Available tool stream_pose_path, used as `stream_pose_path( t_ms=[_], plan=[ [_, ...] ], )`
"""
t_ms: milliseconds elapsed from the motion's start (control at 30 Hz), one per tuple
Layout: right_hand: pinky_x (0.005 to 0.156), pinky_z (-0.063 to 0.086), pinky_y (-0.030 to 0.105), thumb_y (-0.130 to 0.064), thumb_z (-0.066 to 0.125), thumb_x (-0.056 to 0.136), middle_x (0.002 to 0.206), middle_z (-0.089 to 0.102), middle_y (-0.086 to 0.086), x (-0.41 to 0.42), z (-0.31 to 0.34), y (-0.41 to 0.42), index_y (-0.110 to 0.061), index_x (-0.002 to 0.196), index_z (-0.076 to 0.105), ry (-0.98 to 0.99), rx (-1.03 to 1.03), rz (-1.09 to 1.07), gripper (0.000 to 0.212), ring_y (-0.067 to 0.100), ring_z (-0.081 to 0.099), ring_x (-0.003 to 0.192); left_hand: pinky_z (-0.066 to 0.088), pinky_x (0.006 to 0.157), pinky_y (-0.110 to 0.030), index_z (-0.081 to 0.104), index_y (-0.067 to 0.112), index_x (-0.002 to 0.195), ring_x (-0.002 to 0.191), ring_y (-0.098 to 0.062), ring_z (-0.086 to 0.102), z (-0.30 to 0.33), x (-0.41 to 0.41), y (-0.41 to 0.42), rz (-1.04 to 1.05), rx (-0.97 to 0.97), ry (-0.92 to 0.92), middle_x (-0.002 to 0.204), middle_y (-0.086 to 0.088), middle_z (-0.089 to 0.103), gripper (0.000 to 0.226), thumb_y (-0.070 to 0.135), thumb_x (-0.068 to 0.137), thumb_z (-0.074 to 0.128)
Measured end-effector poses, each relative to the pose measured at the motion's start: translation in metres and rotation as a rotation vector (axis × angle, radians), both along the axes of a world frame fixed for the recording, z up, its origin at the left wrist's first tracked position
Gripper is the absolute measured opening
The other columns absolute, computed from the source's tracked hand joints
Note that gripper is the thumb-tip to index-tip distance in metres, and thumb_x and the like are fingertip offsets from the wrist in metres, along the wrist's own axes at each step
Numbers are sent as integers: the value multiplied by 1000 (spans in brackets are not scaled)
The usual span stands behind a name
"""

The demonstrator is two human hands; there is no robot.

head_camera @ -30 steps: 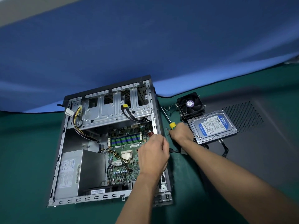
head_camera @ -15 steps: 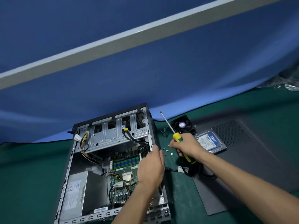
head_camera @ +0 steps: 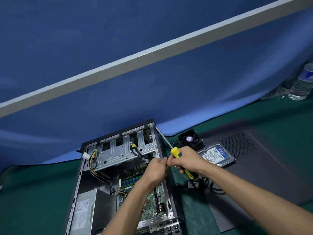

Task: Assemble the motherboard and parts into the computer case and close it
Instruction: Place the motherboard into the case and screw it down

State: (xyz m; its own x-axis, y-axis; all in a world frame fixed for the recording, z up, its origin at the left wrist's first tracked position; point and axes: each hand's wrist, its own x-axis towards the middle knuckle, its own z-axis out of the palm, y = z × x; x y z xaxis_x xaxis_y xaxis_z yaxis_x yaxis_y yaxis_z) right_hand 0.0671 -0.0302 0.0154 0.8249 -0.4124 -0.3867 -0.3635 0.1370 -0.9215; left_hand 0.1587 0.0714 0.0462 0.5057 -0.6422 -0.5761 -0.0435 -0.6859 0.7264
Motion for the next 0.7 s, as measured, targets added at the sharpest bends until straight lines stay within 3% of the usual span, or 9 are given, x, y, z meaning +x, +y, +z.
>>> stream_pose_path(
  t_ms=[133,233,333,367,467,567,700],
  plan=[
    [46,42,24,-11,64,85,53,51,-4,5,0,-1,-14,73,63,-21,-83,8,13,11,48,43,14,38,-17,38,17,58,35,-8,21,5,8,5,77,-64,80,43,5,31,46,33,102,36],
    [57,45,30,-9,56,88,61,56,-4,6,0,-4,-17,82,62,-10,-151,5,12,9,51,50,23,34,-17,50,14,64,36,-8,33,12,19,9,366,-280,181,47,3,44,38,34,97,50],
    [70,47,36,-30,59,92,70,62,-10,1,1,-5,-31,84,59,2,-409,85,8,11,55,65,39,37,-17,56,9,77,43,-8,48,20,33,13,658,-509,390,57,0,56,26,29,94,53],
    [72,45,34,-40,57,92,78,64,-12,-1,1,-4,-37,92,60,14,-514,133,4,11,57,74,45,41,-18,57,8,80,49,-9,55,22,37,15,744,-558,434,62,-2,59,24,27,95,52],
    [78,38,30,-59,47,90,117,65,-11,-3,5,2,-48,133,43,50,-778,216,44,15,57,107,54,68,-28,58,6,82,80,-19,62,25,47,18,966,-657,519,83,-9,64,27,22,99,46],
    [82,37,31,-63,46,89,128,61,-5,0,6,7,-46,139,38,34,-847,247,53,20,55,116,46,88,-40,56,2,84,95,-24,60,27,51,21,1043,-708,610,92,-13,64,31,20,102,38],
    [85,40,32,-65,46,88,127,62,-1,2,6,13,-45,139,40,57,-858,268,55,23,56,114,45,91,-44,56,0,88,97,-27,60,24,52,28,1044,-716,667,91,-15,65,33,18,104,33]
  ],
)
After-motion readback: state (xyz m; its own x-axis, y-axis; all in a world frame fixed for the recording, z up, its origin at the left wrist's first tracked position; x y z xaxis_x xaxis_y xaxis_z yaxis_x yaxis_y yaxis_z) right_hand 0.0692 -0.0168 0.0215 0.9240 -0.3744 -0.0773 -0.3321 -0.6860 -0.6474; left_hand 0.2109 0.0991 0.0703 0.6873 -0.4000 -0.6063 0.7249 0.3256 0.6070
